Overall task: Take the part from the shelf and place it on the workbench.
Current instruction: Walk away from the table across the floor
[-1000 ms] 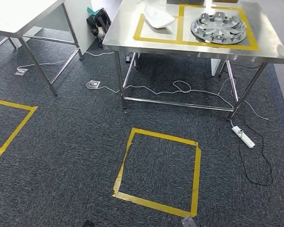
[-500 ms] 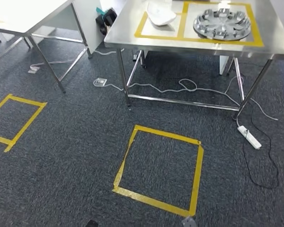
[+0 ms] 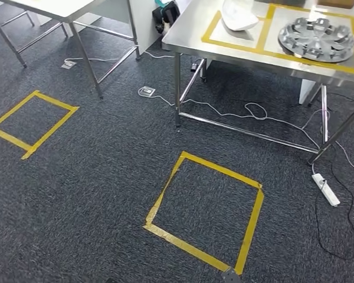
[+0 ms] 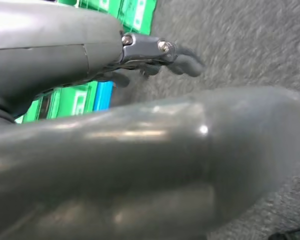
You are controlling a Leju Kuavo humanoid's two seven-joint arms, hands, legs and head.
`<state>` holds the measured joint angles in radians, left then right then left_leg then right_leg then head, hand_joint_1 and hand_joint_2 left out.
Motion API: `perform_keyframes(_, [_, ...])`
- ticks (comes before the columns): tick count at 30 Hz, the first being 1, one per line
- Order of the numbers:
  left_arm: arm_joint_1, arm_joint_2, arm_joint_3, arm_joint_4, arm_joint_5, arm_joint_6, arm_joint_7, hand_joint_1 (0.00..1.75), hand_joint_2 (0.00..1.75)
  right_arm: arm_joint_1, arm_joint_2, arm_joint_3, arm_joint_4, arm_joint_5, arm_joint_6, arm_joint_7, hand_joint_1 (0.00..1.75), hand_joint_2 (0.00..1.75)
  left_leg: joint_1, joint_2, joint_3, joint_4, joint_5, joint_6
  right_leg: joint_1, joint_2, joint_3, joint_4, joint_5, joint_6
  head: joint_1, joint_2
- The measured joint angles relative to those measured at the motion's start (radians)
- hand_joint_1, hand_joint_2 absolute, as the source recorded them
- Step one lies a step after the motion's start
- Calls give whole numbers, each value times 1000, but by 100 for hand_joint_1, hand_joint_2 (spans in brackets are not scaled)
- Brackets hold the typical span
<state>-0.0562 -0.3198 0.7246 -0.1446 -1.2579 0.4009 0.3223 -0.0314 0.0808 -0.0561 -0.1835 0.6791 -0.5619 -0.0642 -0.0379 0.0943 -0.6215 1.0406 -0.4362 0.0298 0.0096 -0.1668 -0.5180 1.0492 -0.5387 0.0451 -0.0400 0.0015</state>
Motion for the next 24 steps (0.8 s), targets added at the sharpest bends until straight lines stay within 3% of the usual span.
perform_keyframes(1, [1,0,0,0,0,0,0,0,0,-1,0,0,0,0,0,0,0,0,2,-17,-1,-3,-1,1,1,-12,4,-3,-3,3,2,0])
perform_keyframes(2, [2,-1,0,0,0,0,0,0,0,-3,-1,0,0,0,0,0,0,0,4,-34,0,-5,0,3,0,1,8,2,-10,7,3,0])
perform_keyframes(3, [2,-1,0,0,0,0,0,0,0,-4,-1,0,0,1,0,0,0,0,7,-51,2,-8,2,8,-2,34,3,23,-25,11,4,0])
perform_keyframes(5, [1,-2,0,0,0,0,0,0,0,-2,-2,0,0,1,-1,1,0,0,10,-84,4,-9,4,18,-3,126,-47,132,-79,15,7,0])
perform_keyframes(6, [1,-2,-1,0,-1,0,0,0,0,1,-3,0,1,0,-1,3,0,0,10,-102,4,-9,5,23,-2,151,-83,202,-107,14,8,0])
perform_keyframes(7, [2,-2,-1,0,-1,0,0,0,0,3,-4,0,1,0,-1,6,0,0,8,-122,4,-9,5,26,-1,162,-116,258,-121,13,8,0])
perform_keyframes(8, [2,-2,0,0,-1,-1,0,0,0,6,-4,0,1,0,0,7,0,0,7,-142,4,-9,6,27,0,166,-137,282,-117,10,9,0])
perform_keyframes(9, [2,-2,0,0,-1,-1,0,0,0,7,-4,0,2,-2,3,8,0,0,6,-161,5,-9,7,28,0,170,-140,266,-91,6,9,0])
perform_keyframes(12, [2,-2,0,0,13,1,-10,0,0,4,-8,-4,1,-30,29,-11,0,0,4,-202,9,-8,8,27,2,199,-76,80,22,-12,10,0])
perform_keyframes(14, [2,-3,2,0,55,11,-42,0,0,-1,-10,-21,0,-72,47,-61,0,0,4,-218,5,-6,11,21,3,211,-45,8,44,-19,11,0])
perform_keyframes(16, [4,-2,5,0,87,21,-81,0,0,-2,-9,-44,-2,-106,47,-137,0,0,6,-229,-2,-8,17,10,3,205,-38,-5,47,-23,11,0])
perform_keyframes(18, [5,-1,-2,0,73,20,-102,0,0,-7,-5,-62,-4,-114,30,-200,0,0,4,-199,-11,8,3,-1,-1,189,-31,-20,56,-30,8,0])
perform_keyframes(21, [2,2,-31,-1,33,6,-82,0,0,-19,5,-73,-6,-95,9,-199,0,0,16,-123,-82,148,-76,-26,-6,156,-22,-35,63,-37,0,0])
perform_keyframes(23, [2,3,-41,-1,30,0,-45,0,0,-20,8,-75,-6,-84,8,-169,0,0,32,-110,-128,234,-101,-43,-11,125,-21,-35,60,-33,0,0])
perform_keyframes(24, [3,3,-42,-1,31,0,-27,0,0,-20,9,-76,-6,-81,9,-158,0,0,39,-106,-128,233,-89,-51,-15,110,-20,-35,58,-29,1,0])
